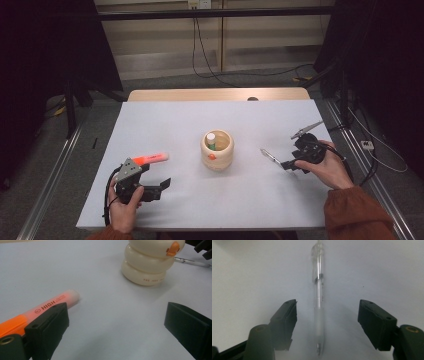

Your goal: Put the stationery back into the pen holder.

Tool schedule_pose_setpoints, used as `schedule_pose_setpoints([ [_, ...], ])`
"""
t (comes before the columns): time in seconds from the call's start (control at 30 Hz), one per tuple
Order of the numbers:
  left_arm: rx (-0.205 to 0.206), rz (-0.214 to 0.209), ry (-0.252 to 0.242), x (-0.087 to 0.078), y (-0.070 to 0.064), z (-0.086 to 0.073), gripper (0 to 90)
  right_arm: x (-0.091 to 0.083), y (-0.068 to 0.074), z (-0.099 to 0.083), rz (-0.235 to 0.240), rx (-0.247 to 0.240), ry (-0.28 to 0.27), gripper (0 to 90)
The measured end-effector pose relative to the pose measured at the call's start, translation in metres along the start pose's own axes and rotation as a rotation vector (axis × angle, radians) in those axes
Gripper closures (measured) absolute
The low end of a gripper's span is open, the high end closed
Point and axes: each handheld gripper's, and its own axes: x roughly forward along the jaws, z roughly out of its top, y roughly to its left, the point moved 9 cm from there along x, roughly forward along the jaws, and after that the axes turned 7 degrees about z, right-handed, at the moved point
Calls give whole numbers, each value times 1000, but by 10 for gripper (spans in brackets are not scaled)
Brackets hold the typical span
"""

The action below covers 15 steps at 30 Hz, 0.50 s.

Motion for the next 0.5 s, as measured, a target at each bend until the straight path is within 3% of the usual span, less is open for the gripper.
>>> schedule_pose_setpoints([
  [0.1, 8, 0, 3, -1, 0, 0, 55, 4, 2, 0, -3, -2, 49, 380],
  [0.17, 7, 0, -1, 0, 1, 0, 55, 8, 3, 1, -1, 2, 63, 468],
  [0.27, 8, 0, 5, -1, 1, -1, 55, 14, 4, 1, 4, 20, 69, 471],
  [0.5, 7, 2, 5, 0, 1, -1, 55, 18, 3, -2, 3, 12, 83, 600],
])
